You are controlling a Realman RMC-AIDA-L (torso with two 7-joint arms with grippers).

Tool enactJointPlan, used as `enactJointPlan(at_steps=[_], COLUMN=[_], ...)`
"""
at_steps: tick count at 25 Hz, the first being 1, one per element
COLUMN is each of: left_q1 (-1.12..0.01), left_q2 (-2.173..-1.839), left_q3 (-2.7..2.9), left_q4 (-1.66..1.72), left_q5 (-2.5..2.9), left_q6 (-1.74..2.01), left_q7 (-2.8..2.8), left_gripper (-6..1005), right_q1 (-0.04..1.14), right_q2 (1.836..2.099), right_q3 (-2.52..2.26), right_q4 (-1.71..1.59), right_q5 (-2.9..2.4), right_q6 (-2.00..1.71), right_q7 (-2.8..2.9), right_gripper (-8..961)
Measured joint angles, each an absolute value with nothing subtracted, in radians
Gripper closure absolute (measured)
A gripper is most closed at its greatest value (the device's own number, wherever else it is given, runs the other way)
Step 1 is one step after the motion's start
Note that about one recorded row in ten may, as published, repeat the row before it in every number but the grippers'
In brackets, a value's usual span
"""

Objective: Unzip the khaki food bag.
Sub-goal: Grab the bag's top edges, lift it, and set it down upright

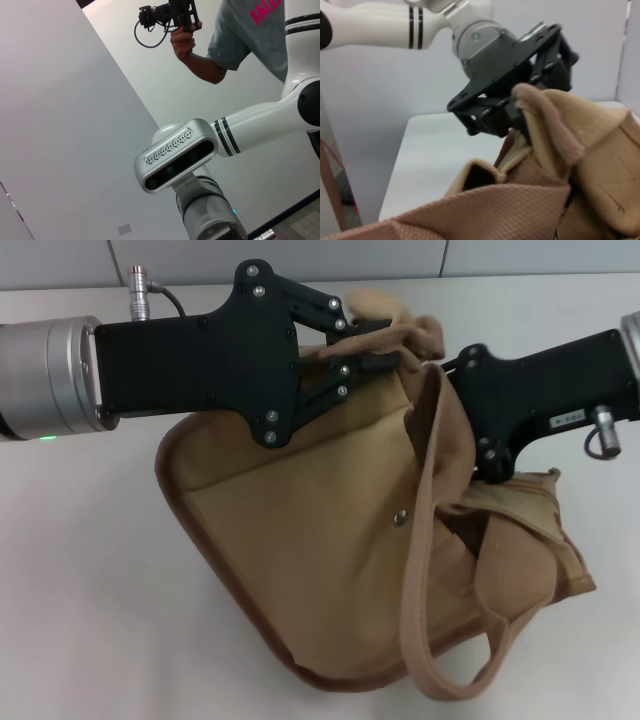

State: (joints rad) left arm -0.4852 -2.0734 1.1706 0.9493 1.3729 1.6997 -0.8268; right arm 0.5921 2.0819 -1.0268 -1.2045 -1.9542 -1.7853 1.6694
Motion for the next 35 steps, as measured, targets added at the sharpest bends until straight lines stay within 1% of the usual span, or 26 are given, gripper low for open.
enactJointPlan(at_steps=[7, 12, 25, 35], left_q1=[-0.486, -0.486, -0.483, -0.476], left_q2=[-2.074, -2.074, -2.073, -2.074], left_q3=[1.171, 1.170, 1.165, 1.160], left_q4=[0.950, 0.950, 0.938, 0.926], left_q5=[1.373, 1.373, 1.373, 1.372], left_q6=[1.699, 1.699, 1.693, 1.674], left_q7=[-0.827, -0.827, -0.817, -0.815], left_gripper=[907, 907, 907, 906], right_q1=[0.594, 0.582, 0.539, 0.495], right_q2=[2.083, 2.084, 2.082, 2.082], right_q3=[-1.098, -1.097, -1.073, -0.965], right_q4=[-1.207, -1.207, -1.217, -1.261], right_q5=[-1.951, -1.922, -1.897, -1.896], right_q6=[-1.749, -1.732, -1.724, -1.788], right_q7=[1.665, 1.623, 1.601, 1.596], right_gripper=[461, 692, 936, 942])
